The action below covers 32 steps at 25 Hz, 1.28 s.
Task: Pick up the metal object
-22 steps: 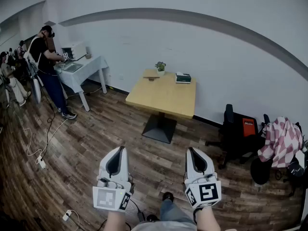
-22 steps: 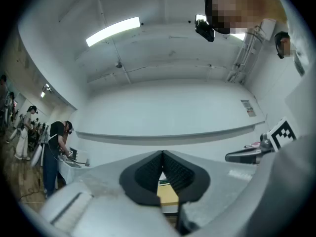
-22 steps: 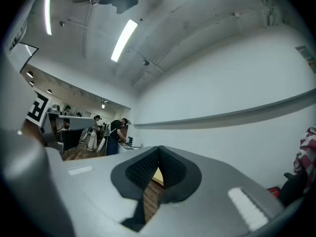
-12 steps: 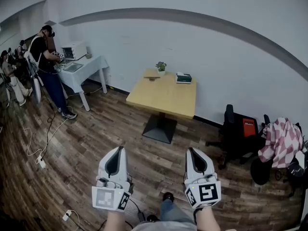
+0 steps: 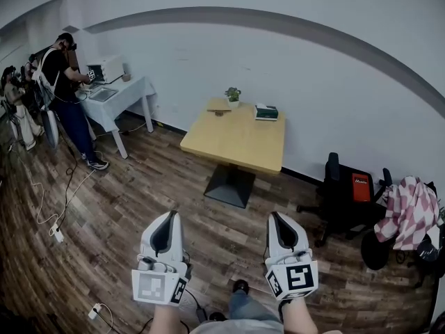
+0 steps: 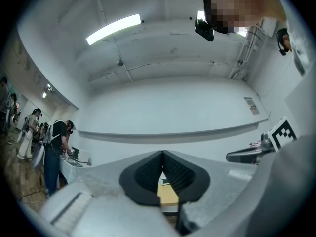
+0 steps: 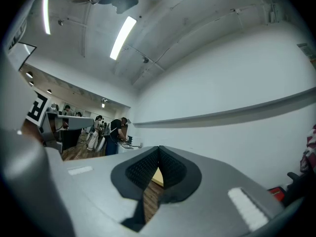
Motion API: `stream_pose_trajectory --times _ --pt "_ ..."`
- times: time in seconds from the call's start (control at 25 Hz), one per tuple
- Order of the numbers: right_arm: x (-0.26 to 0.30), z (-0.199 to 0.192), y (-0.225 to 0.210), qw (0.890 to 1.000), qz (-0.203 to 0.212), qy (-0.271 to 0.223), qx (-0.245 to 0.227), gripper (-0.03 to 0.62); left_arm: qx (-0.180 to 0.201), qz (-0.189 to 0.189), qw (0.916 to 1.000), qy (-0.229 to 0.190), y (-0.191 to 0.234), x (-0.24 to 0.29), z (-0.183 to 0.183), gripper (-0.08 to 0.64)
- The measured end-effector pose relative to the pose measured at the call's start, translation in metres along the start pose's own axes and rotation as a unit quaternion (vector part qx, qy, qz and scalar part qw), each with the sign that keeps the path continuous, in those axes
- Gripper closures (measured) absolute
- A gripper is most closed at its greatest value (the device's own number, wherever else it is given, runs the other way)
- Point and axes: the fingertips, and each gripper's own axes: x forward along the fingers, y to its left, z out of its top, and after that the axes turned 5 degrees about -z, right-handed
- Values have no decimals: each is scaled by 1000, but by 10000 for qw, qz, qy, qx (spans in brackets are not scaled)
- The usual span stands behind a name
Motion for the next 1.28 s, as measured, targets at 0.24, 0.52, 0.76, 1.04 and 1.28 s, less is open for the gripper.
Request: stream_pose_trajectory --times 0.24,0.52,0.76,1.04,1.28 --pt "37 1 -21 9998 42 -125 128 591 14 70 10000 -20 8 38 -6 555" --pt "82 -1 -50 9994 224 -194 162 591 12 92 9999 -77 5 89 -10 555" --pt "115 -2 -76 9987 402 -266 159 591 49 168 9998 -128 1 133 -14 555" --pt "136 -17 -112 9986 413 -211 246 591 102 214 9995 -209 -9 169 -19 555" --pt "159 -26 -118 9982 485 -133 329 591 26 302 9995 -102 4 187 -32 555"
